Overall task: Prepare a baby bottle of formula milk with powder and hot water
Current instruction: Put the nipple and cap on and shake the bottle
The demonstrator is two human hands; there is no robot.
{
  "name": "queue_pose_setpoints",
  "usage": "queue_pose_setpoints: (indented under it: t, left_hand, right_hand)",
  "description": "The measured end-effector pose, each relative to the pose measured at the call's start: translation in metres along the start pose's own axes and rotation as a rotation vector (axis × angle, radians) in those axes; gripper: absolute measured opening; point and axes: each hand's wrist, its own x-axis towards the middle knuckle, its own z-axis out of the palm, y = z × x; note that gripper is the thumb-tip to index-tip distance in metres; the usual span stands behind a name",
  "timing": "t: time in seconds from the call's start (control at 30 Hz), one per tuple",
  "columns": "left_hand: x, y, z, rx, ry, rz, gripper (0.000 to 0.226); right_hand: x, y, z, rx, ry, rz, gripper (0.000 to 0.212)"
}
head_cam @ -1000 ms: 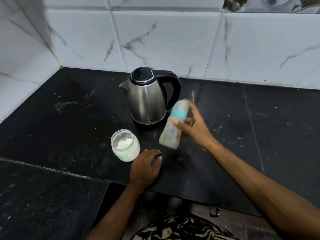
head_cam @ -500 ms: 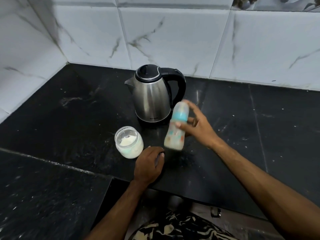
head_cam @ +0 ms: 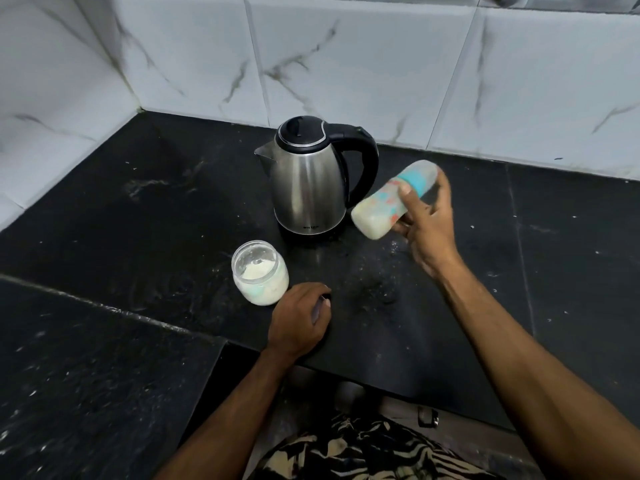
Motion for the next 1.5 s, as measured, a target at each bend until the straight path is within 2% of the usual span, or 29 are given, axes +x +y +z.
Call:
queue_pose_setpoints:
  t: [0.07,0.17,0.2,0.23,0.33,0.4,0.43,0.53,0.57,0.6,0.7,0.77,0.8,0.9,0.93,0.97,1.1,1.13,1.2,1.27,1.33,1.47,1.5]
  left_hand:
    - [0.000,-0.001,0.001,-0.003,-0.005,-0.005,0.028]
    - [0.000,-0.003,0.001,0.004,-0.037,0.007,0.032]
    - [0.000,-0.003,0.000,0.015,-0.053,0.017,0.035]
    - [0.000,-0.003,0.000,0.029,-0.065,0.028,0.037]
    - [-0.001,-0.003,-0.001,0.055,-0.072,0.031,0.039]
    - [-0.001,-0.003,0.000,0.065,-0.080,0.019,0.039]
    - [0.000,-0.003,0.000,0.078,-0.090,0.013,0.039]
    - [0.001,-0.005,0.001,0.120,-0.133,0.019,0.042]
    - [0.001,-0.005,0.001,0.126,-0.141,0.022,0.043]
    - [0.001,-0.005,0.001,0.128,-0.134,0.022,0.043]
    - [-0.001,-0.003,0.001,0.091,-0.081,0.009,0.039]
    - [-0.001,-0.002,0.000,0.078,-0.072,0.004,0.038]
    - [-0.001,-0.002,0.000,0.080,-0.072,0.005,0.038]
    - [0.001,-0.003,0.000,0.103,-0.105,0.025,0.037]
    - [0.001,-0.003,0.000,0.113,-0.115,0.024,0.038]
    - [0.001,-0.003,0.000,0.118,-0.114,0.020,0.039]
    - [-0.001,-0.002,0.001,0.094,-0.084,-0.001,0.038]
    - [-0.001,-0.001,0.000,0.091,-0.081,-0.001,0.038]
    - [0.000,-0.001,0.000,0.096,-0.094,-0.002,0.039]
    - [0.001,-0.002,-0.001,0.117,-0.123,0.001,0.041]
    - [0.001,-0.001,-0.001,0.126,-0.133,0.003,0.042]
    - [-0.001,0.000,-0.001,0.097,-0.091,-0.010,0.039]
    - [-0.001,0.000,-0.001,0.094,-0.082,-0.009,0.038]
  right_hand:
    - [-0.009,0.005,-0.001,-0.069,-0.074,0.034,0.066]
    - [-0.032,0.014,-0.005,-0.368,-0.455,0.159,0.074]
    - [-0.033,0.016,-0.006,-0.396,-0.506,0.165,0.076]
    - [-0.031,0.015,-0.005,-0.378,-0.483,0.145,0.076]
    - [-0.016,0.008,0.002,-0.148,-0.175,0.072,0.067]
    - [-0.012,0.009,0.005,-0.040,-0.110,0.056,0.068]
    - [-0.015,0.011,0.006,-0.085,-0.162,0.064,0.071]
    - [-0.030,0.017,0.006,-0.388,-0.521,0.139,0.077]
    - [-0.031,0.017,0.004,-0.423,-0.579,0.147,0.078]
    - [-0.028,0.015,0.005,-0.399,-0.564,0.126,0.078]
    - [-0.011,0.006,0.010,-0.178,-0.231,0.036,0.073]
    - [-0.007,0.008,0.011,-0.063,-0.131,0.020,0.070]
    - [-0.011,0.011,0.010,-0.088,-0.177,0.037,0.073]
    - [-0.033,0.019,0.006,-0.356,-0.535,0.137,0.080]
    - [-0.034,0.021,0.004,-0.402,-0.593,0.140,0.080]
    - [-0.031,0.020,0.005,-0.394,-0.575,0.122,0.081]
    - [-0.005,0.004,0.011,-0.102,-0.184,0.039,0.078]
    - [-0.003,0.003,0.010,-0.075,-0.167,0.026,0.079]
    - [-0.013,0.005,0.008,-0.176,-0.306,0.055,0.082]
    - [-0.028,0.011,0.006,-0.352,-0.553,0.132,0.082]
    - [-0.030,0.015,0.005,-0.417,-0.630,0.139,0.081]
    - [-0.007,0.000,0.010,-0.207,-0.263,0.034,0.080]
    - [-0.003,0.000,0.009,-0.139,-0.218,0.025,0.080]
